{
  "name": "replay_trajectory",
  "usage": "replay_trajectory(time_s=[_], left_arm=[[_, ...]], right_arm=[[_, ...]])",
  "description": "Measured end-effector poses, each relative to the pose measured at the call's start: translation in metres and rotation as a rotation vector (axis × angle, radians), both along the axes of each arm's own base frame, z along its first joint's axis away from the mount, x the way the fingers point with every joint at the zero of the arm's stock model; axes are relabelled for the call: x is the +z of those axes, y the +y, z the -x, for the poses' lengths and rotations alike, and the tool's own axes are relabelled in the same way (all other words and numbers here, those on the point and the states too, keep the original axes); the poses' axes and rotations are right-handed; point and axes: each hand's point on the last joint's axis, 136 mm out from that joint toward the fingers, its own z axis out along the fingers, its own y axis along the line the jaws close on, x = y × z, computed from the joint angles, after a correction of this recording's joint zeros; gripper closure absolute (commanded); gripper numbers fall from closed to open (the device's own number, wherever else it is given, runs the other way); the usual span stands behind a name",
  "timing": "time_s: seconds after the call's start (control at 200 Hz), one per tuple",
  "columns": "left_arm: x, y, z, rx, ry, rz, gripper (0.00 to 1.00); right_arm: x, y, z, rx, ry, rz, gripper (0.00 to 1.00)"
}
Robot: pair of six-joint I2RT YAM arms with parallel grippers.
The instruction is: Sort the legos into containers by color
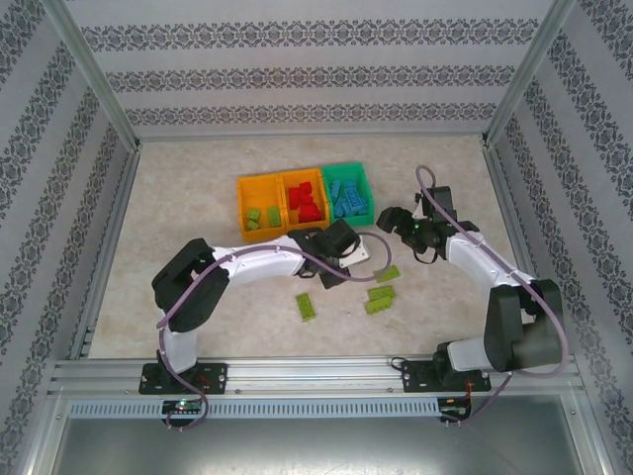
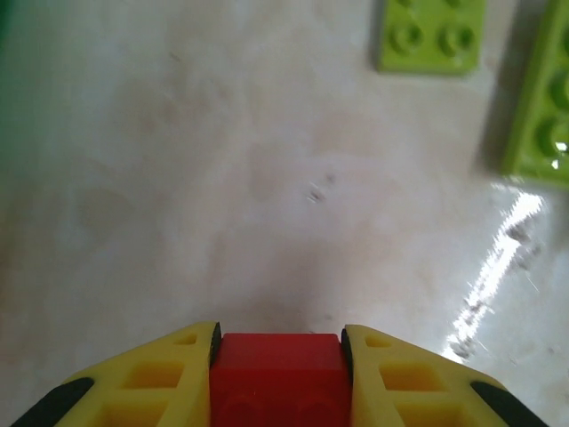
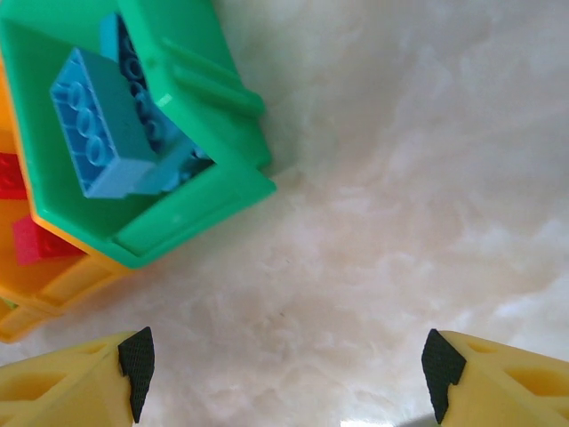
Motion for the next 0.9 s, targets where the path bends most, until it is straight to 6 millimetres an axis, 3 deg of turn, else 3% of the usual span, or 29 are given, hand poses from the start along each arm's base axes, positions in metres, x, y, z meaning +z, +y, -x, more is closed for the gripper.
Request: replay_trajectory(time_s=[0.18,0.595,0.729,0.899], left_arm=[[0.025,0.007,-0.037,0.071,-0.054,0.041,0.79],[0.084,0.069,-0.157,0.384,-0.159,0.176,0.78],[0.086,0.074,-0.189,0.457,-0.168,0.21,0.78],[0.072,0.078,-0.223,0.529,-0.156,0.225,0.78]], right_arm=[[-0.01,-0.008,0.02,-0.021,0.015,0.029,0.19],[-0.029,0.007,0.046,0.017,0.056,0.086,0.19],[-0.036,0.01,0.053,0.019,0.073,0.098,0.19],[-0.037,0.01,0.057,0.008,0.078,0.111,0.2]])
